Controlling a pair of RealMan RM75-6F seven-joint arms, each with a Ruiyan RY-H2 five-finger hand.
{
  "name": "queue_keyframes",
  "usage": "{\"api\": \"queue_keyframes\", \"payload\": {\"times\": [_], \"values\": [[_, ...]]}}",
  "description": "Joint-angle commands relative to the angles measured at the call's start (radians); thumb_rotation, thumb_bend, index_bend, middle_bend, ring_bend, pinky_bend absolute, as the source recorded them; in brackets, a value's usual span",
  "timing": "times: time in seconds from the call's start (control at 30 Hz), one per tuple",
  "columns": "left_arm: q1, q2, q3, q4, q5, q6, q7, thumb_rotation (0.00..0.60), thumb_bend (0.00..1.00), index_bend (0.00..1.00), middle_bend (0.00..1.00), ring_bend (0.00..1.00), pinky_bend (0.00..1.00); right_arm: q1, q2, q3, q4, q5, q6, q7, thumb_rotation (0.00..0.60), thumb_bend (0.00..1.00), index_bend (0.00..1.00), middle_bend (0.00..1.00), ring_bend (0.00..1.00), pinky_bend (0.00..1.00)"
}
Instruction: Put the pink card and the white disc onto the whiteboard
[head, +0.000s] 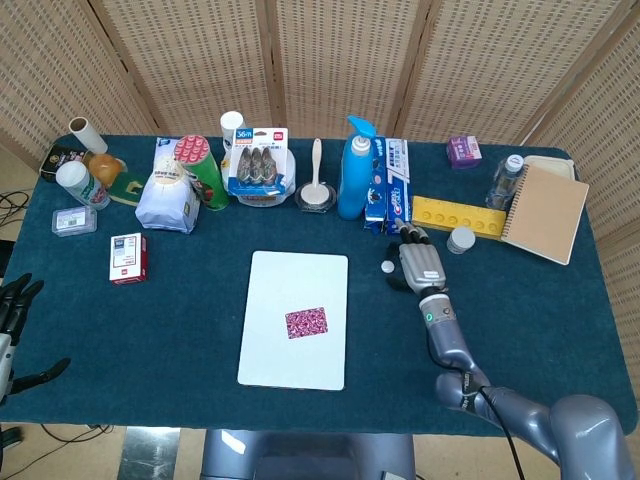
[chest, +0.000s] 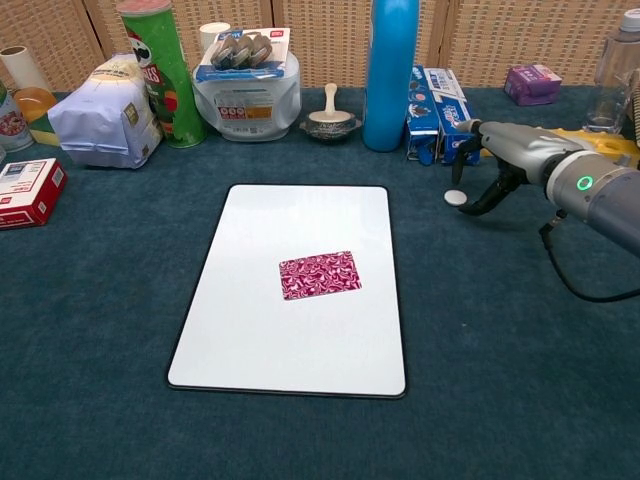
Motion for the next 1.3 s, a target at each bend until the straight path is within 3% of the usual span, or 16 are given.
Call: {"api": "queue_keyframes", "payload": {"times": [0.03,0.67,1.3], "values": [[0.0,0.0,0.0,0.0,0.0,0.001,-0.001,0.6,0.05,0.0,0.0,0.0,0.0,-0.001,0.001,0.002,0.0,0.01,-0.01,-0.017,0.6,0.31,0.45,0.0,0.0,0.0],[0.001,0.0,-0.001,0.001,-0.001,0.003,-0.005,0.6,0.05,0.0,0.0,0.0,0.0,0.02,-0.011,0.04,0.03,0.062,-0.059,-0.055,0.6,0.32,0.45,0.0,0.0,0.0],[0.002,0.001,0.0,0.002,0.004,0.005,-0.008,0.6,0.05,0.0,0.0,0.0,0.0,0.019,0.047,0.026,-0.075,0.093,-0.115,-0.072,0.6,0.36,0.5,0.0,0.0,0.0]]}}
